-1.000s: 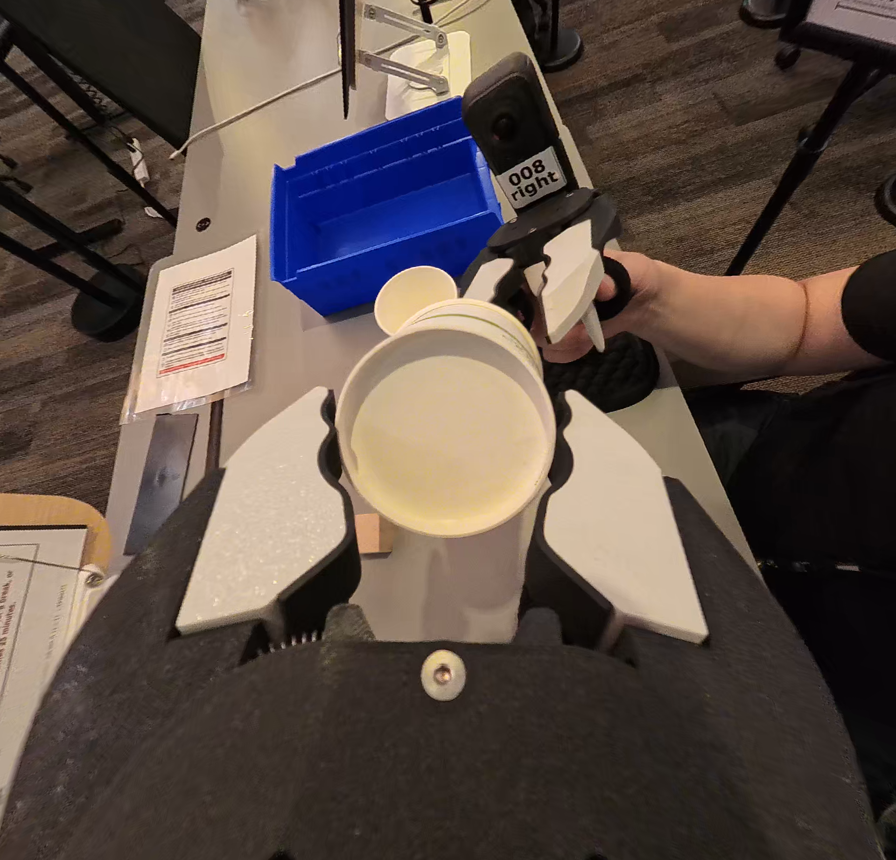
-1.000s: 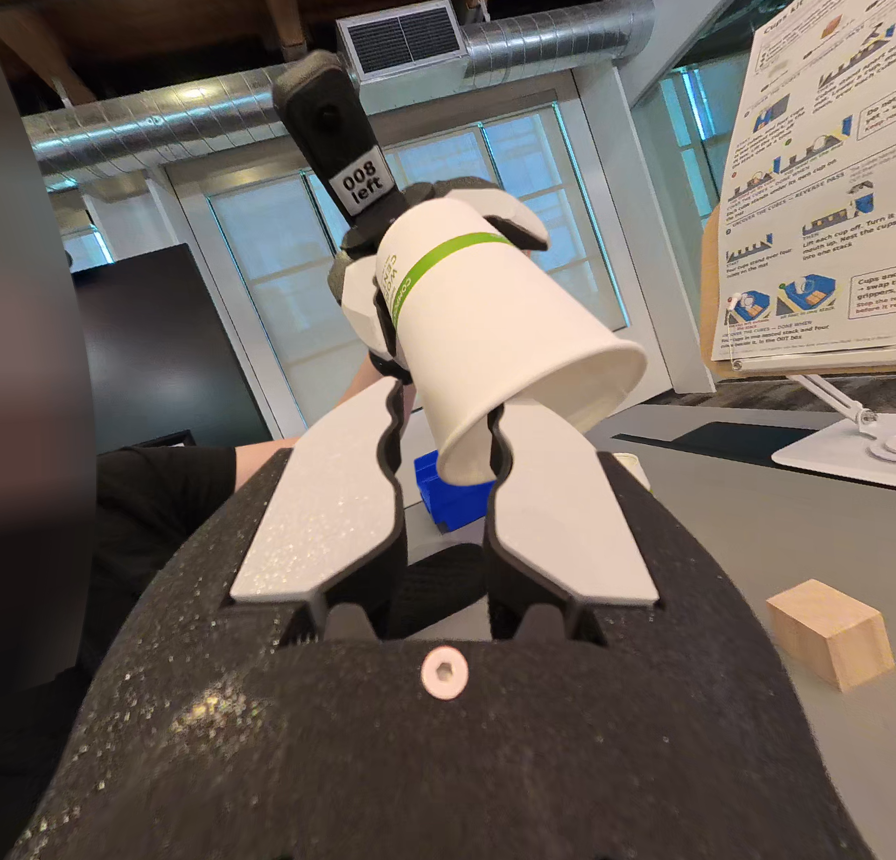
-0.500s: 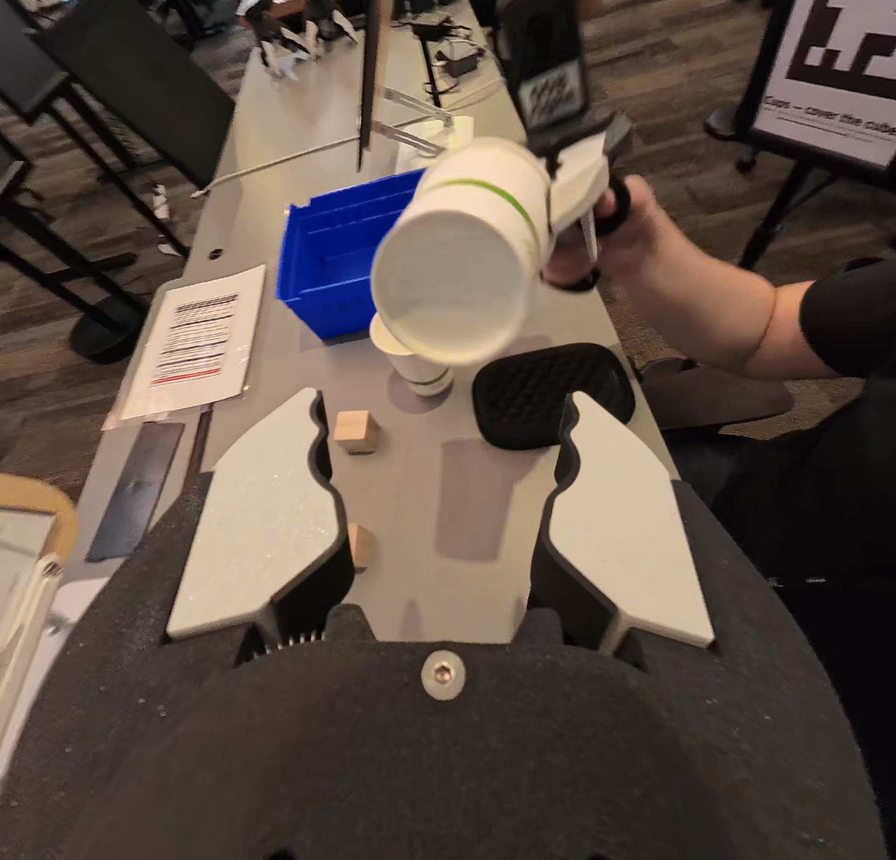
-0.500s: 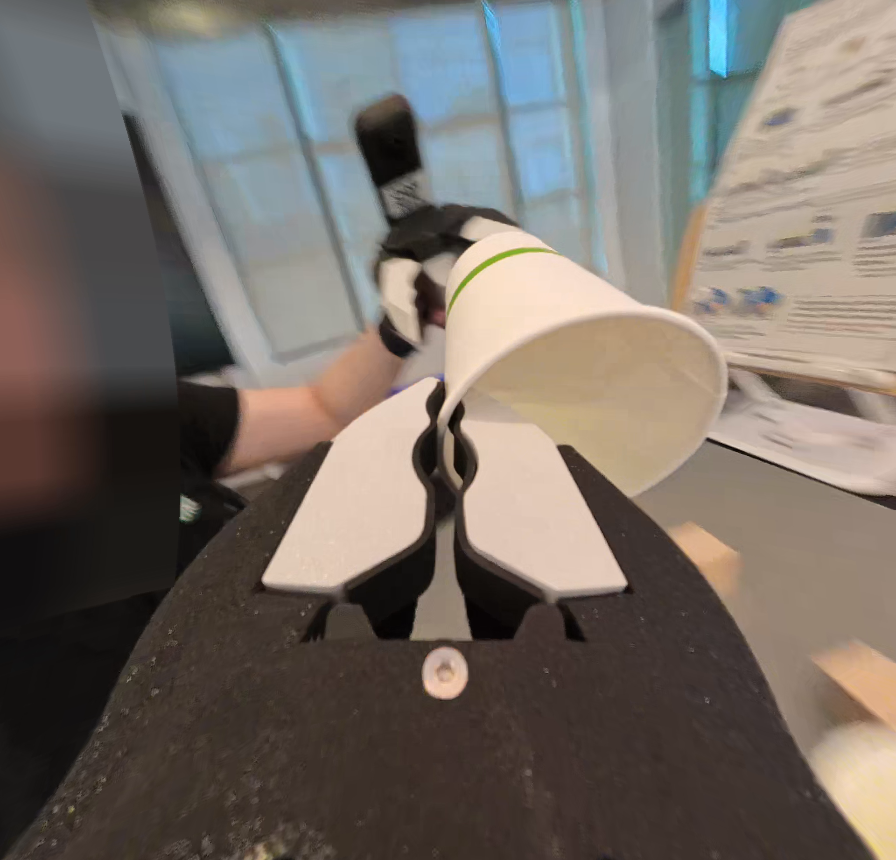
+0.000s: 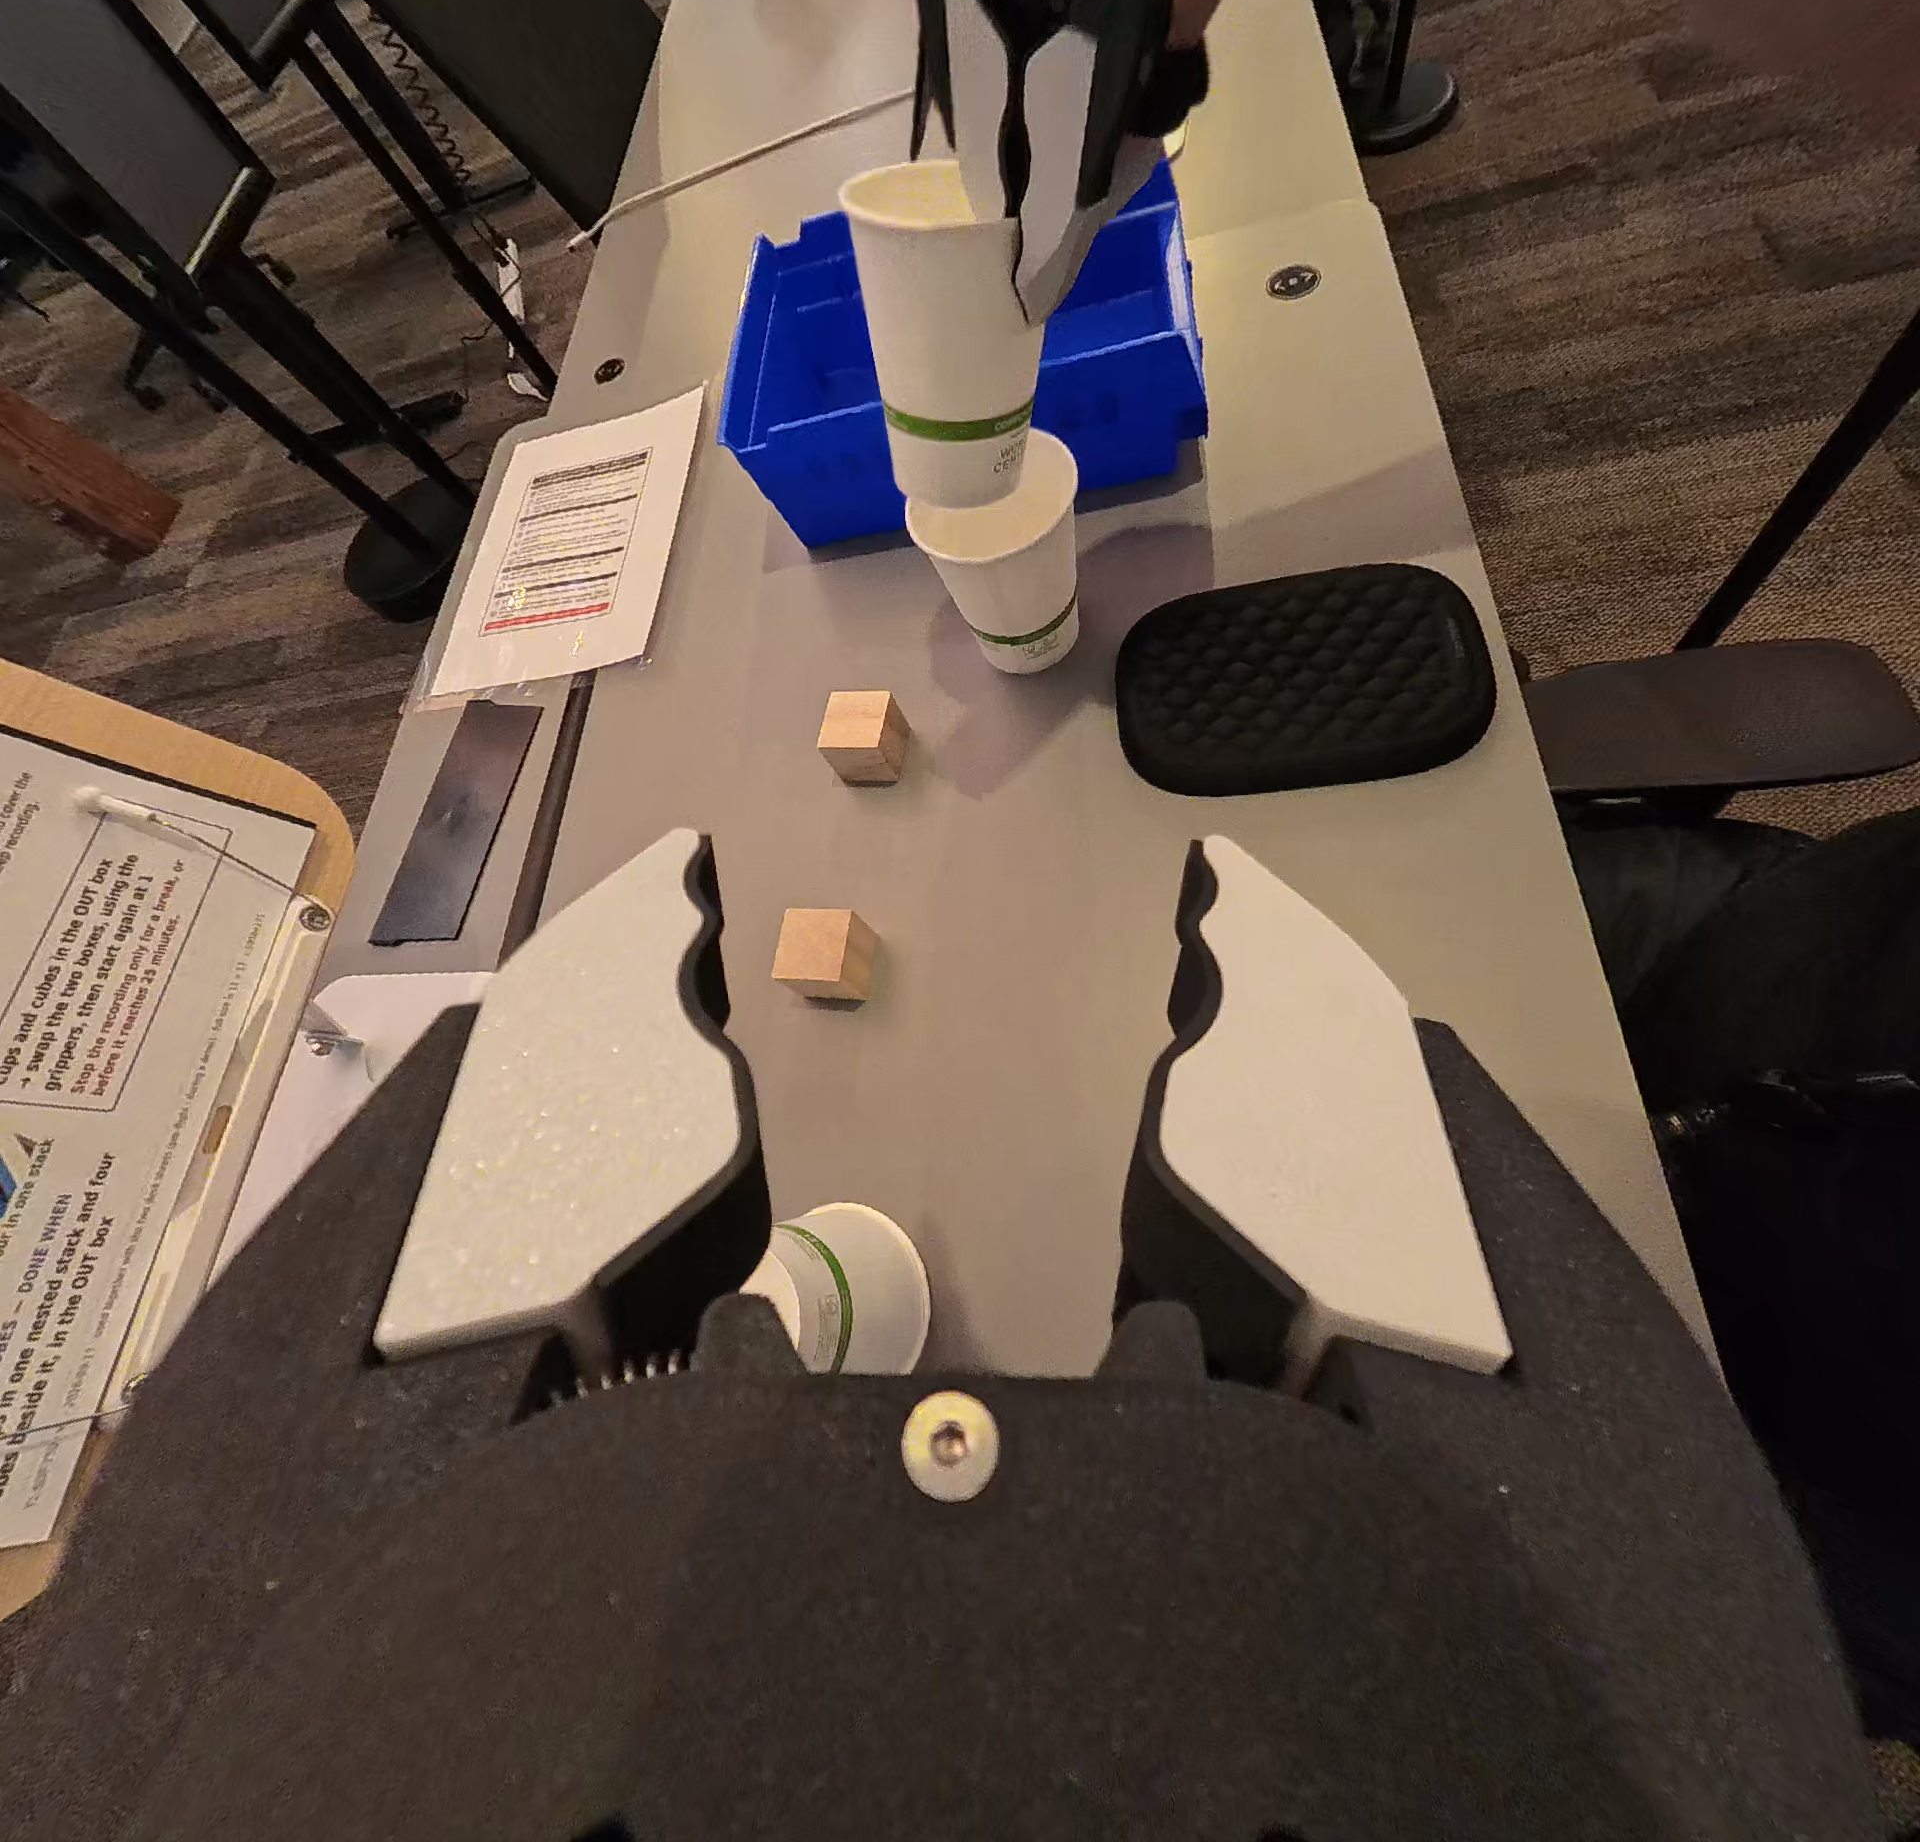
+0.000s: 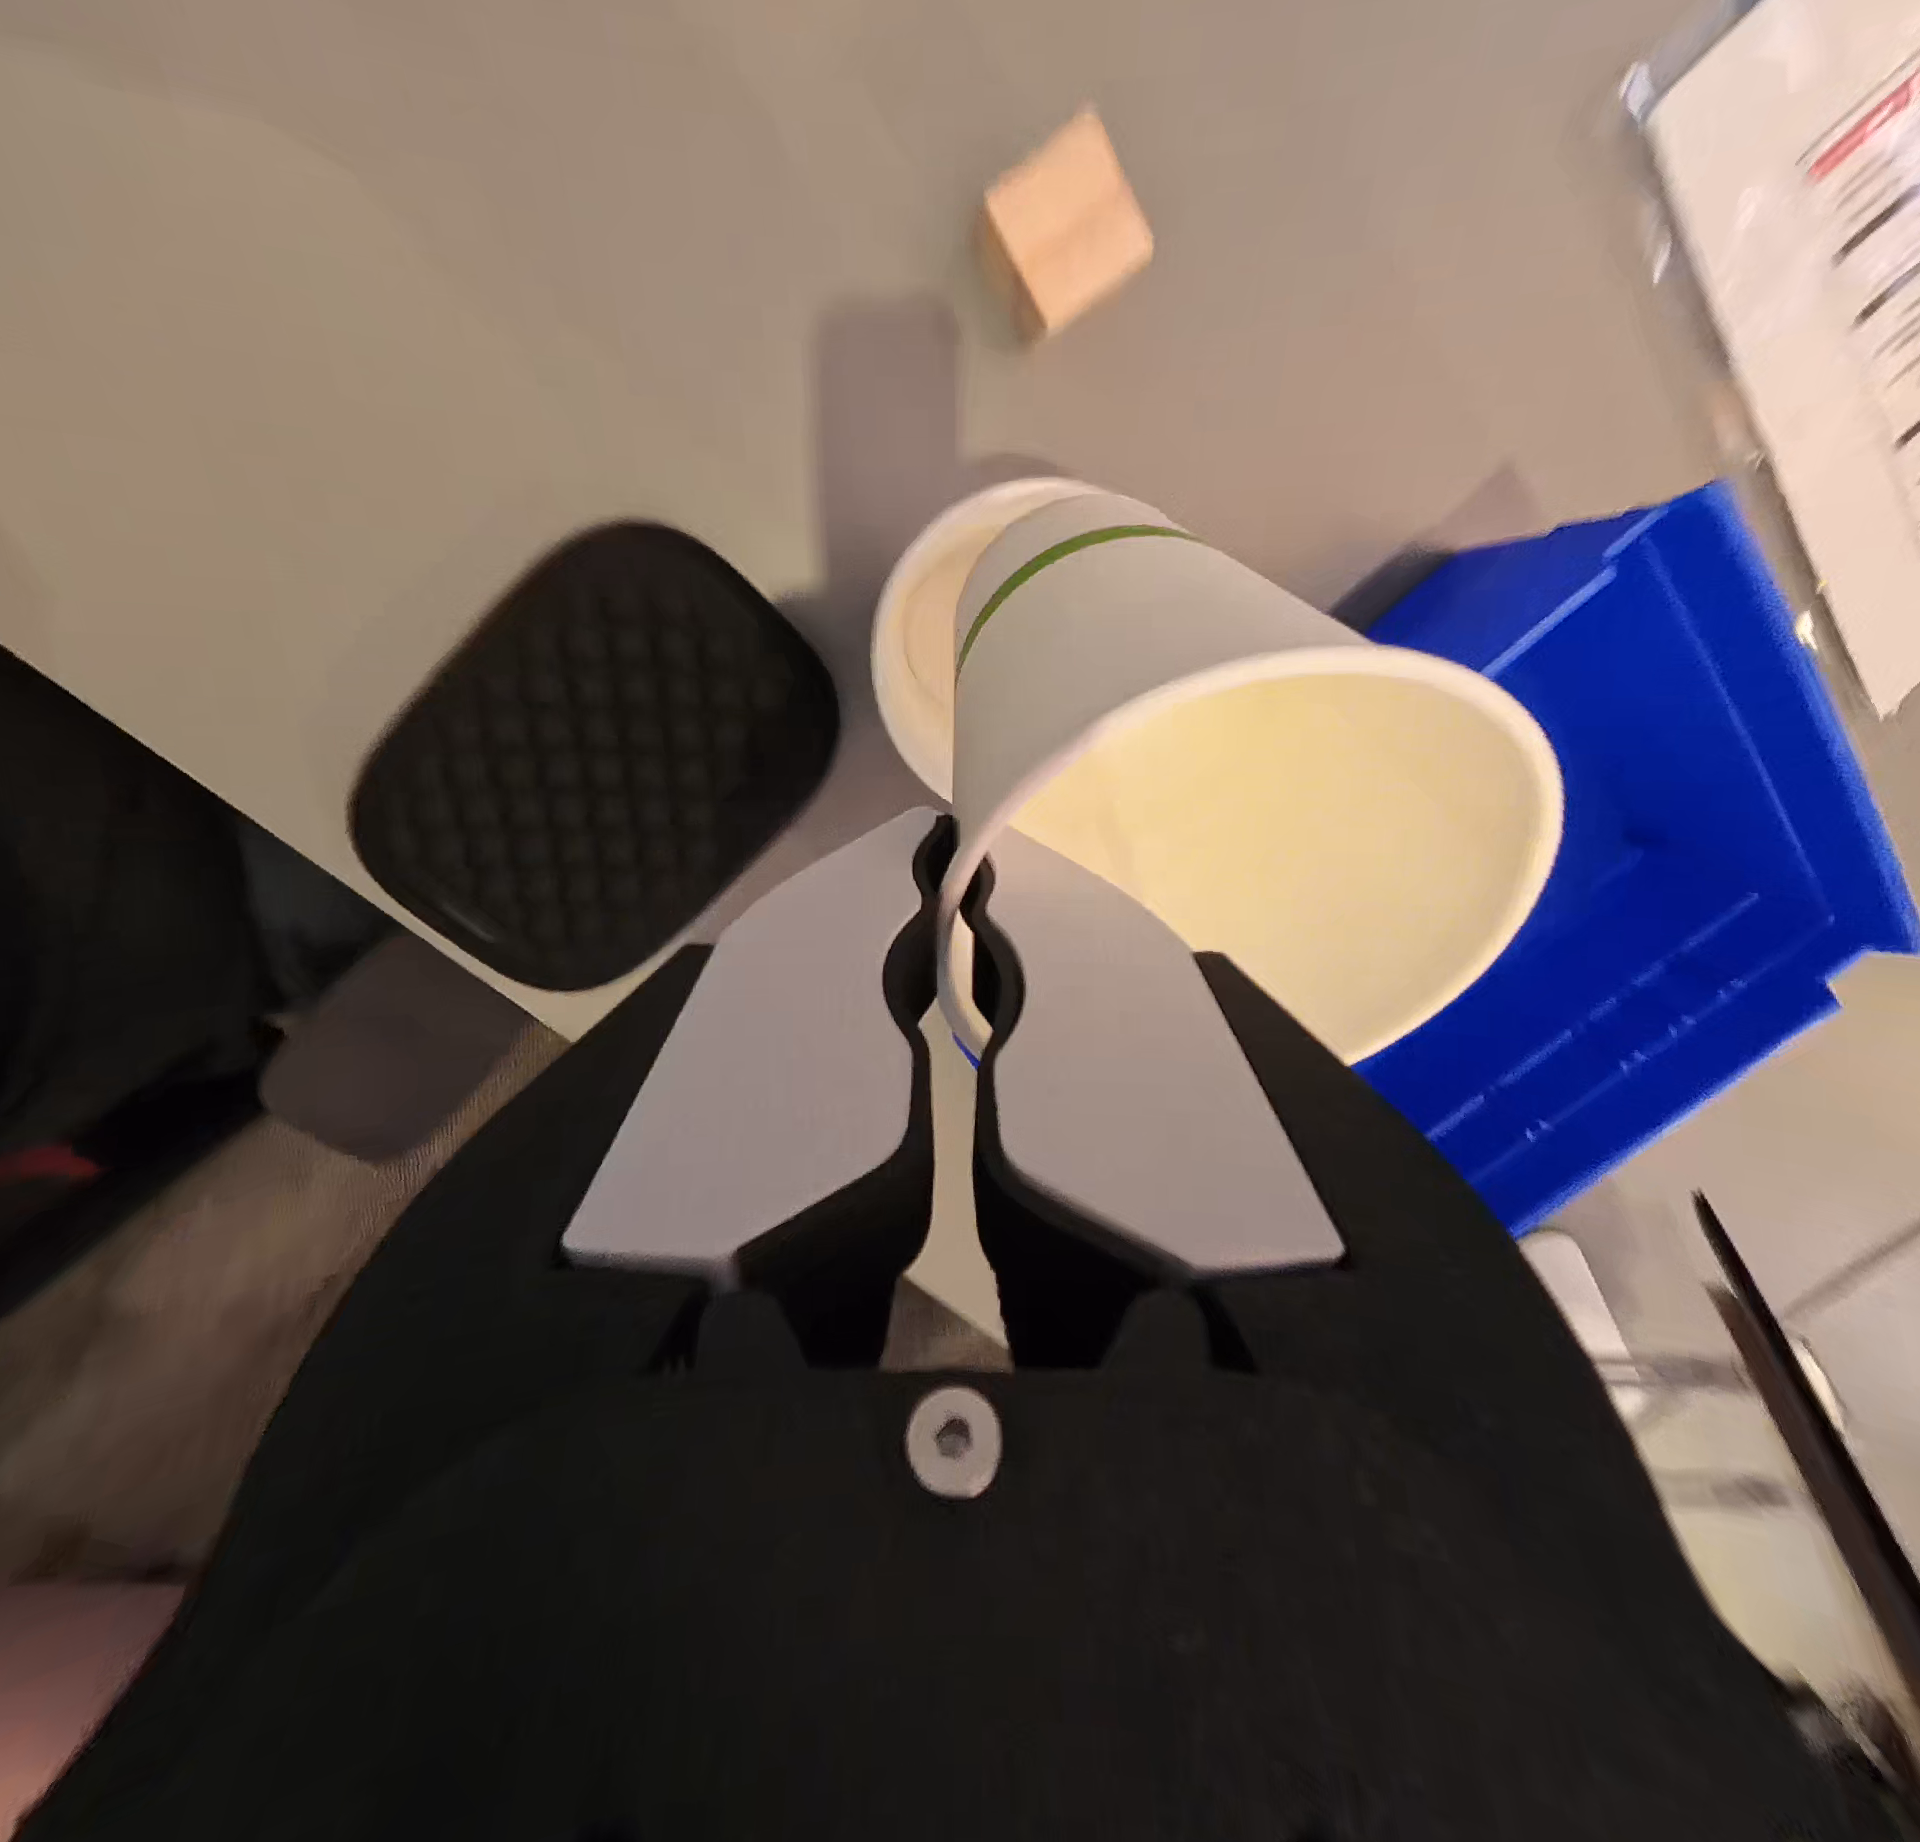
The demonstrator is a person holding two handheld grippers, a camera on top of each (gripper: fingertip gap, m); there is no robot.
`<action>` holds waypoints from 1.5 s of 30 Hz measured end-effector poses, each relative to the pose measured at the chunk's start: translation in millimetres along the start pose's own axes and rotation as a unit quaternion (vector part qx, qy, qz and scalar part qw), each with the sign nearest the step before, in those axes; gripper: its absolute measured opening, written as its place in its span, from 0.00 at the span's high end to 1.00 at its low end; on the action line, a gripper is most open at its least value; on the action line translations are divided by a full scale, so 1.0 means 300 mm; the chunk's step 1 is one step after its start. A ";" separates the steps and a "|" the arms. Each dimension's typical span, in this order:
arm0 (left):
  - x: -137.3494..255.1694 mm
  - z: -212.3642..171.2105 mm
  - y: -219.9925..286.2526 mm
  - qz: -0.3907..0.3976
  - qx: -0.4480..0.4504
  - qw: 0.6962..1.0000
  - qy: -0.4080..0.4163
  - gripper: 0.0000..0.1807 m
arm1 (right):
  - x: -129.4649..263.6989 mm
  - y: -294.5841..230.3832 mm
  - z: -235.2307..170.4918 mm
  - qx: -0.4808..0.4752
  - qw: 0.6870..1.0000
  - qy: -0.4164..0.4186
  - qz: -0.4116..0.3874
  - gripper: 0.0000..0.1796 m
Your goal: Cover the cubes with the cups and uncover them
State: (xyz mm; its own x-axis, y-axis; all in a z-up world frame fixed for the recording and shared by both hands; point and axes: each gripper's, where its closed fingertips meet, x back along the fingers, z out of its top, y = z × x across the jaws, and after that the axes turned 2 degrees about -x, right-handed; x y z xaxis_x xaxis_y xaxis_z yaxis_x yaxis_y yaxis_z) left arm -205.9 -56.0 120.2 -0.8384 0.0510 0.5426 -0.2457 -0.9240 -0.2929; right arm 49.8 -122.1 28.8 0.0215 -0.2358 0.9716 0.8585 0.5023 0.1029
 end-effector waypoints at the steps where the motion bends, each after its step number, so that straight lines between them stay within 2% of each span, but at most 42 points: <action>1: 0.002 -0.002 0.001 0.001 0.001 1.000 -0.002 0.54 | -0.021 -0.001 -0.001 0.003 1.000 -0.017 0.004 1.00; 8: 0.015 -0.024 0.007 0.004 0.002 1.000 -0.013 0.54 | -0.165 -0.010 -0.012 0.011 0.994 -0.102 0.030 1.00; 16: -0.002 -0.068 0.020 -0.005 0.008 1.000 -0.027 0.55 | -0.270 -0.019 -0.025 0.028 0.992 -0.121 0.036 1.00; 25: -0.016 -0.083 0.034 -0.012 0.006 0.999 -0.035 0.55 | -0.263 -0.016 -0.026 0.032 0.993 -0.113 0.030 0.96; 31: -0.006 -0.094 0.018 -0.003 0.010 0.999 -0.040 0.55 | -0.203 -0.009 -0.015 0.044 0.995 -0.087 0.009 0.93; 37: 0.014 -0.196 -0.062 0.049 0.019 0.995 -0.082 0.55 | -0.086 -0.016 0.032 0.054 0.998 -0.012 -0.024 0.93; 41: 0.041 -0.418 -0.194 0.144 0.007 0.971 -0.192 0.55 | 0.029 -0.107 0.150 0.074 0.986 0.152 -0.005 0.92; 45: 0.017 -0.638 -0.256 0.149 0.029 0.946 -0.285 0.47 | 0.122 -0.243 0.223 0.096 0.951 0.292 0.027 0.93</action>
State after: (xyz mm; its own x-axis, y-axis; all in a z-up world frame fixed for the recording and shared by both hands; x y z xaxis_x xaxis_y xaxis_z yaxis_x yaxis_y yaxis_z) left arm -284.4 87.8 -5.2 -0.4630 -0.4124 0.7846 0.0018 -0.8856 -0.4644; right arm -46.4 -111.7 71.1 0.3912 -0.5989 0.6988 0.7399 0.6562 0.1482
